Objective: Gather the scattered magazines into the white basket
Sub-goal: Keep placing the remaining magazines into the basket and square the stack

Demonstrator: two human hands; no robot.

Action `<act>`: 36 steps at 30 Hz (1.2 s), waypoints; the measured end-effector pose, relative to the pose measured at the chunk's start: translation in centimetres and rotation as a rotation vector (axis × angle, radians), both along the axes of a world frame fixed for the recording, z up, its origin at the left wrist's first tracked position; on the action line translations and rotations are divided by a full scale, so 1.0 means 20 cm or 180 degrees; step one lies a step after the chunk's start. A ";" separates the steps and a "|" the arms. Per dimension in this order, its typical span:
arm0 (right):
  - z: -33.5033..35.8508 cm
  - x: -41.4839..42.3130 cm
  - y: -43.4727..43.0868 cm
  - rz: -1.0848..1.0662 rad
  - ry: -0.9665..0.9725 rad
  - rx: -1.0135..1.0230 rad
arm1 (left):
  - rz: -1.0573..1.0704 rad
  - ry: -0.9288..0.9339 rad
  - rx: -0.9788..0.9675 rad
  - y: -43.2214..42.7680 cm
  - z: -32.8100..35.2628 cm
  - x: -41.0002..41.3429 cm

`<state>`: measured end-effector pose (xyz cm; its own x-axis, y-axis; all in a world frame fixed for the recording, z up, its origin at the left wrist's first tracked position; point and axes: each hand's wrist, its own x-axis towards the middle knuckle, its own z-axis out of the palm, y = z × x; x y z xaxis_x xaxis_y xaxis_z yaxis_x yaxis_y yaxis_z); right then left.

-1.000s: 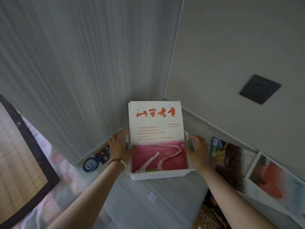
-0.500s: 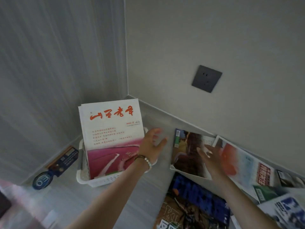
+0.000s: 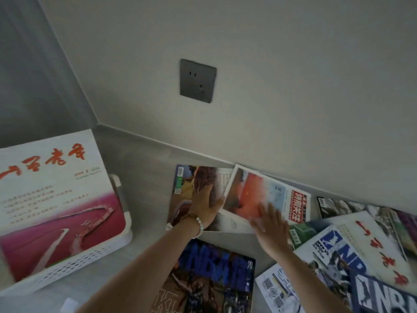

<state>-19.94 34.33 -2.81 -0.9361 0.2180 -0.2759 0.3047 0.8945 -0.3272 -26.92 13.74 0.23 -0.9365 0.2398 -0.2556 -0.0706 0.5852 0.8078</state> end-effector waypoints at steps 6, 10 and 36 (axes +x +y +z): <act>-0.01 0.06 0.06 0.0914 0.0414 -0.0311 | -0.0504 0.0681 -0.1307 0.05 -0.08 -0.12; 0.00 0.11 0.04 0.0629 0.0841 -0.0815 | -0.0956 0.0476 -0.2080 0.08 -0.12 -0.19; 0.72 -0.15 -0.62 -0.0208 0.0402 -0.4106 | 0.1199 0.0638 0.1497 -0.76 0.62 0.22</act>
<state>-22.95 21.84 11.62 -0.9687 -0.0912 -0.2309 0.2396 -0.1010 -0.9656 -22.57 -1.44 12.58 -0.9973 -0.0716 -0.0142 -0.0233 0.1288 0.9914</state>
